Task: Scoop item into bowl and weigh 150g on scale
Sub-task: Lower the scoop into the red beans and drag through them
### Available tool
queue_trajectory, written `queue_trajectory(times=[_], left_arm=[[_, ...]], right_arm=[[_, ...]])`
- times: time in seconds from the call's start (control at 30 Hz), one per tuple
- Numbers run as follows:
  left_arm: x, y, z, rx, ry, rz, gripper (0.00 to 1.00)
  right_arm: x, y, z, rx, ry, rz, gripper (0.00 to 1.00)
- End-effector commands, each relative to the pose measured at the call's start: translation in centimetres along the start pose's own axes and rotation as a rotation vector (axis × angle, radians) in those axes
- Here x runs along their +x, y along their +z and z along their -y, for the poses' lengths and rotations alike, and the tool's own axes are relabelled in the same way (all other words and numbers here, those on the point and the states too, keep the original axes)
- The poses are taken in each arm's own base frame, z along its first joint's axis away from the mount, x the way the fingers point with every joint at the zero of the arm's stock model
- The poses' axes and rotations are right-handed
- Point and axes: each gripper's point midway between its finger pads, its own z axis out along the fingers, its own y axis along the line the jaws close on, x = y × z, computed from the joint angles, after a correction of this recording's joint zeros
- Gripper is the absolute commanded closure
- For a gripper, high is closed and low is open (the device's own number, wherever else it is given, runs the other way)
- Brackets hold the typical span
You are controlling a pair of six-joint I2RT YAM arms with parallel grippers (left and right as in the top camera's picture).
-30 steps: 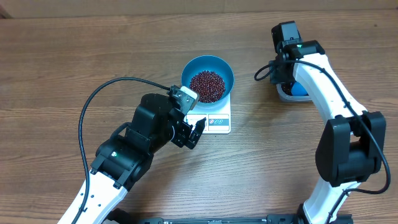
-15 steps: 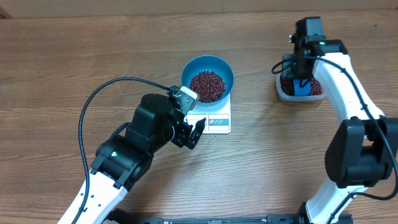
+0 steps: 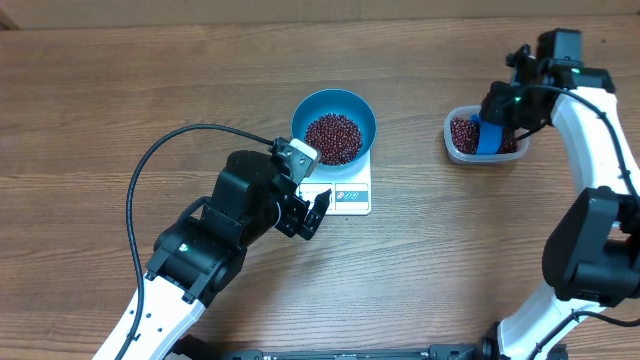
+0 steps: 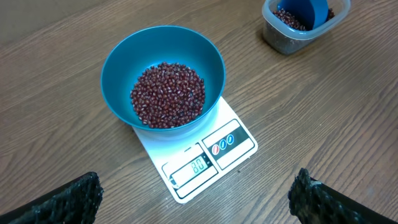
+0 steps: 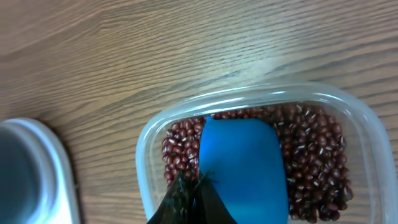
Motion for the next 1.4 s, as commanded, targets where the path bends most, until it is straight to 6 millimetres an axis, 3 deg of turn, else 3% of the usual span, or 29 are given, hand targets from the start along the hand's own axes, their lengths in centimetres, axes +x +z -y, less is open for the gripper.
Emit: queue_trajectory(times=[0.0, 0.33, 0.67, 1.1, 1.37], left_arm=[[0.3, 0.2, 0.0, 0.002, -0.011, -0.010, 0.00], [0.3, 0.2, 0.0, 0.002, -0.011, -0.009, 0.00], [0.4, 0.2, 0.0, 0.002, -0.011, -0.015, 0.00], [0.4, 0.2, 0.0, 0.002, -0.011, -0.015, 0.00], [0.4, 0.2, 0.0, 0.002, -0.011, -0.015, 0.00]], right_arm=[[0.1, -1.0, -1.8, -0.140, 0.016, -0.007, 0.96], [1.0, -1.5, -1.5, -0.181, 0.026, -0.043, 0.96], [0.6, -1.9, -1.6, -0.233, 0.048, -0.029, 0.96], [0.4, -3.1, 2.0, -0.232, 0.146, -0.014, 0.96], [0.3, -3.7, 2.0, -0.279, 0.142, -0.002, 0.96]])
